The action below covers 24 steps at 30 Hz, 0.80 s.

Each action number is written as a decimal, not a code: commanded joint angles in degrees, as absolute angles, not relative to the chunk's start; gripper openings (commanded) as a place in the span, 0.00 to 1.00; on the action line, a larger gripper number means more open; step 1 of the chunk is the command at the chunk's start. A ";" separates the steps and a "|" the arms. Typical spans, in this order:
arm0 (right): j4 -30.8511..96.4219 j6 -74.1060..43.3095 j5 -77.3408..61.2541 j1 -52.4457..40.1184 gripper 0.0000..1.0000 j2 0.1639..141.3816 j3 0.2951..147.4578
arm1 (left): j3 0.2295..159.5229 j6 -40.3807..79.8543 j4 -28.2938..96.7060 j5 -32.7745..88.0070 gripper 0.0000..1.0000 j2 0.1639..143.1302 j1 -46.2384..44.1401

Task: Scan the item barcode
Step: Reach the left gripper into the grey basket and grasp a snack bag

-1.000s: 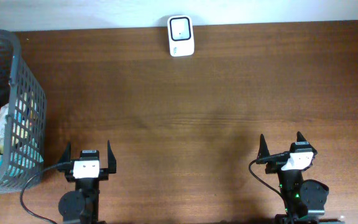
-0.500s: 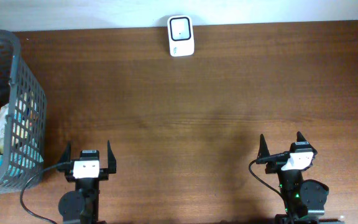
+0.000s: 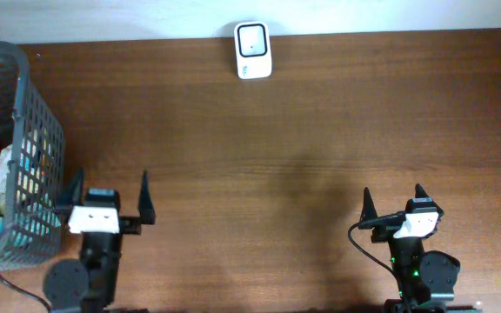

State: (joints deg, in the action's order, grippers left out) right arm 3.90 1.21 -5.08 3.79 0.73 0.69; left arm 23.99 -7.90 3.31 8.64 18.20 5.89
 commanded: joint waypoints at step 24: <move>4.10 0.64 -5.58 4.16 0.99 0.43 0.32 | 101.23 8.73 51.20 2.98 0.99 83.13 24.88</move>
